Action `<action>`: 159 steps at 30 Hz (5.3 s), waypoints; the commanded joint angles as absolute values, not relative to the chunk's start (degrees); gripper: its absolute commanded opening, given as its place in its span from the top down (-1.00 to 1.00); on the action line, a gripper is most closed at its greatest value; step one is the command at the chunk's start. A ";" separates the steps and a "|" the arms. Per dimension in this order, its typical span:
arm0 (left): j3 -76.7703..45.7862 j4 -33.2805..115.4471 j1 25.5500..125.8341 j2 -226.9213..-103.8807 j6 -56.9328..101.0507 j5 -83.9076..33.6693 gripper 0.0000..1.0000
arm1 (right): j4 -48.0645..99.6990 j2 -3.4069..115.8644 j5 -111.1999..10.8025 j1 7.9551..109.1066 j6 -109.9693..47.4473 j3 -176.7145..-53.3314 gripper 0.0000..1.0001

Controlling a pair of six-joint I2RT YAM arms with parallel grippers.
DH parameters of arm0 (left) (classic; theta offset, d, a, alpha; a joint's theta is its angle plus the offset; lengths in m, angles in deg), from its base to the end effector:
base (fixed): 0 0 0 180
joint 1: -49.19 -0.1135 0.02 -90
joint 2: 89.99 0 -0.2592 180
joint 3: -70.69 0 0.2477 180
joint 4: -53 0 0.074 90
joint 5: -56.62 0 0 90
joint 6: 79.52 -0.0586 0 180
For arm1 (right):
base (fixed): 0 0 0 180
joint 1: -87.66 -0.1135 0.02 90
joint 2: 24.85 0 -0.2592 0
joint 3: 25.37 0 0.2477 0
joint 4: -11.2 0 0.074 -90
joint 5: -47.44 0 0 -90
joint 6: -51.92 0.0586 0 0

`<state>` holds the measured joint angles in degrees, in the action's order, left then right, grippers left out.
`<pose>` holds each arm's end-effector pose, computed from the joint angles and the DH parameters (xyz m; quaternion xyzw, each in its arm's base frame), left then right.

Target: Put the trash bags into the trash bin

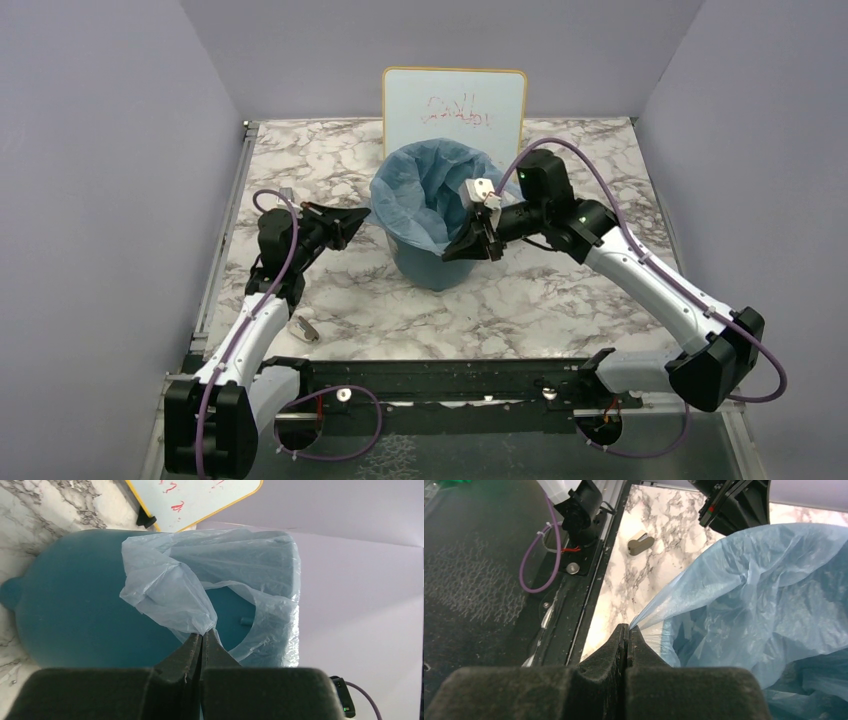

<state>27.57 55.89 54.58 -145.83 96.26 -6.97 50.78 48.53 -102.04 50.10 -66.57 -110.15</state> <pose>0.2372 -0.0486 0.2518 -0.3684 0.6639 -0.5701 0.3139 0.1913 0.2108 0.3618 -0.6197 0.4857 0.4595 0.4110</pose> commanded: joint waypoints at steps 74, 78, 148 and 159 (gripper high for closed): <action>23.67 45.18 54.38 -145.47 90.07 -7.21 1.00 | 53.84 30.06 -23.27 50.22 33.02 -97.74 0.12; 23.65 45.46 54.38 -146.02 90.02 -6.97 1.00 | 52.98 30.02 -22.56 50.22 33.08 -97.51 0.40; 22.62 43.90 54.38 -145.86 89.58 -5.42 1.00 | 39.62 26.95 -24.82 51.26 59.90 -84.30 0.99; 22.66 45.93 54.38 -146.27 88.75 -3.31 1.00 | 45.90 30.12 -26.62 51.76 46.11 -86.35 0.99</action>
